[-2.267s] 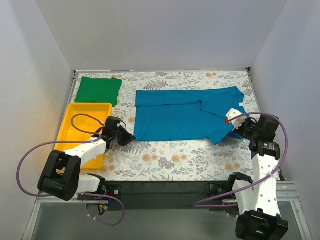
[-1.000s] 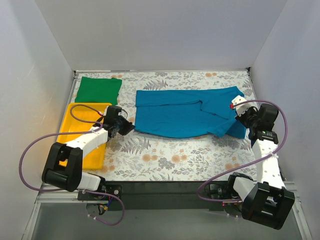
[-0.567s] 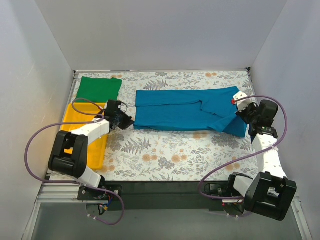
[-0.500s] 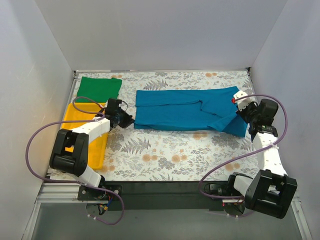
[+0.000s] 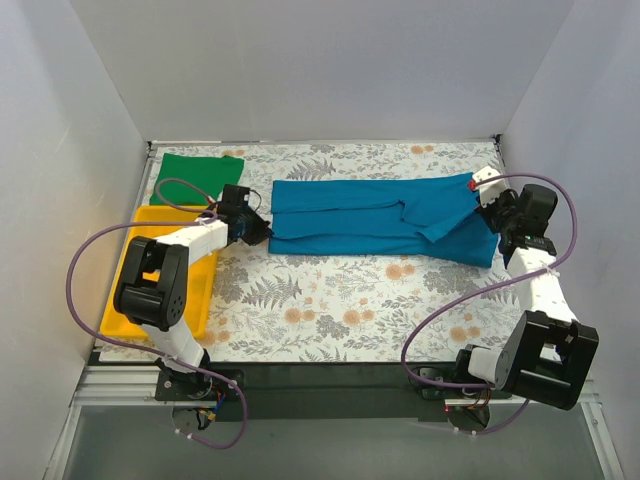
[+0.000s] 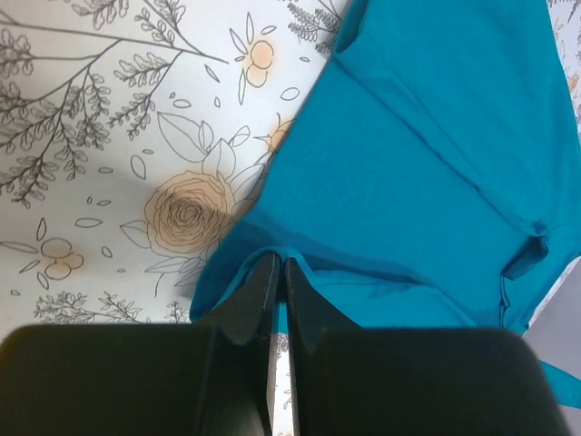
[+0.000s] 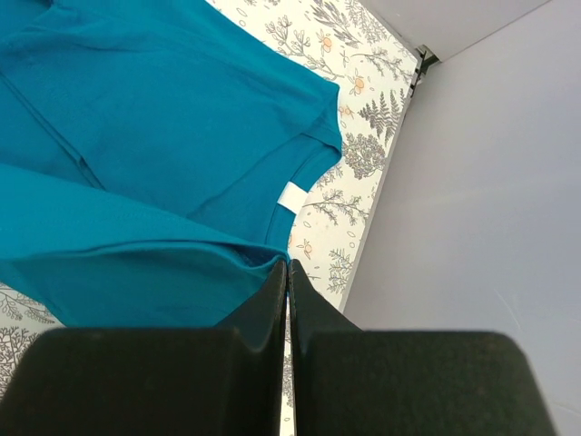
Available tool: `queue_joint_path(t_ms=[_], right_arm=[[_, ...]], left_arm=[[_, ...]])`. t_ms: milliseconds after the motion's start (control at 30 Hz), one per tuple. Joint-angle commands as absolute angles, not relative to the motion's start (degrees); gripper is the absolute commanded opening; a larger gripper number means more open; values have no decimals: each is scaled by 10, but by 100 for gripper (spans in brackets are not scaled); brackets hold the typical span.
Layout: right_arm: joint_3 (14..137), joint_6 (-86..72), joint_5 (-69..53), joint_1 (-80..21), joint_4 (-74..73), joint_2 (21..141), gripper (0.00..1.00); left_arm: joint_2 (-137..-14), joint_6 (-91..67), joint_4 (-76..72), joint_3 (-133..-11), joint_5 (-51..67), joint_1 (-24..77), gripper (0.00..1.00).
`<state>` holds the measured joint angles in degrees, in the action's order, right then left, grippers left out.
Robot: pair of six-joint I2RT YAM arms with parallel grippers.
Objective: Fold and stack the t-shirts
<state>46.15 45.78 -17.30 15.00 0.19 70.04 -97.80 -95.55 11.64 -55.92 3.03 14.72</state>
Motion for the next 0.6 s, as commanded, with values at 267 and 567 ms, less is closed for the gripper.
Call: queue_joint_path(t_ms=[267, 567], right_arm=[[510, 425, -174, 149, 53, 731, 1], [518, 417, -167, 146, 64, 747, 1]], left_arm=[[-1005, -914, 144, -620, 18, 141, 0], [-1020, -907, 152, -637, 9, 134, 0]])
